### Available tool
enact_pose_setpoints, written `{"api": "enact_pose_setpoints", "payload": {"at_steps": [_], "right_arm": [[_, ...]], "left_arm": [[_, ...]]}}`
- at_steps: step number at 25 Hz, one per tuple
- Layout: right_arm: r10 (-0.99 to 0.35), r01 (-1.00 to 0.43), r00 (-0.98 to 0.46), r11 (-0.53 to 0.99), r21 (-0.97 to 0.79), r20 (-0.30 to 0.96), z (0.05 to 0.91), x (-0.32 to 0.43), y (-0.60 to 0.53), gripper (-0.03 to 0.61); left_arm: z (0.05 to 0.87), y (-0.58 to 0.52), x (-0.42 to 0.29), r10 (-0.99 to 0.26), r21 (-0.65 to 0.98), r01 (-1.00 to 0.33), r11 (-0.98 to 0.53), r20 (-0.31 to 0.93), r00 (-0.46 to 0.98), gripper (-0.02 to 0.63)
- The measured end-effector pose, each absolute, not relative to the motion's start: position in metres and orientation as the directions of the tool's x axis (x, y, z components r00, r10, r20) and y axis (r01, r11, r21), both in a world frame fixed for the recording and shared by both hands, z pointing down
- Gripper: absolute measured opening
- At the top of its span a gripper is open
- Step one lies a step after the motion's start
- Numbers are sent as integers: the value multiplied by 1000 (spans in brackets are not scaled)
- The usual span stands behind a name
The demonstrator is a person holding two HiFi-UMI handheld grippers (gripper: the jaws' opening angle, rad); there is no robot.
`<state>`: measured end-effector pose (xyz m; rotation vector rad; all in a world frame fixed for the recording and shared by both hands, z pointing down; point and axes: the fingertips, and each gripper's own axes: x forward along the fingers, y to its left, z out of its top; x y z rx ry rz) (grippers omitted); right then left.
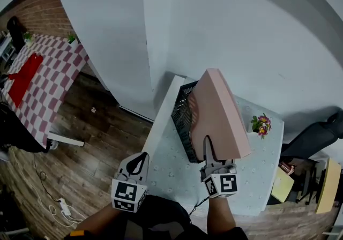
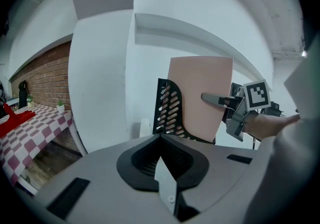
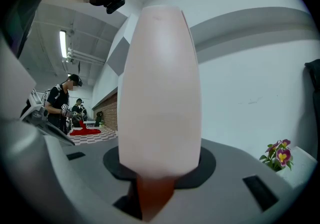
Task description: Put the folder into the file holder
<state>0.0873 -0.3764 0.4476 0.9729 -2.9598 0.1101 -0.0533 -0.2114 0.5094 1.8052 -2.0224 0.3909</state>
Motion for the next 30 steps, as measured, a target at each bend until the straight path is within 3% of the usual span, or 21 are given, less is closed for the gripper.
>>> {"api": "enact_pose_setpoints", "payload": {"at_steps": [20,30], "right_arm": [[-620,-630,-772,776,-35,136,508,77,-373,185],[-599,-624,-757,781,-15,261,510,89,-359,229]], "left_arm": [[511,-220,-44,-886,55,-997,62,463,-30,9],[492,-226,-25,-918,87,-996,-13,395,46,9]]}}
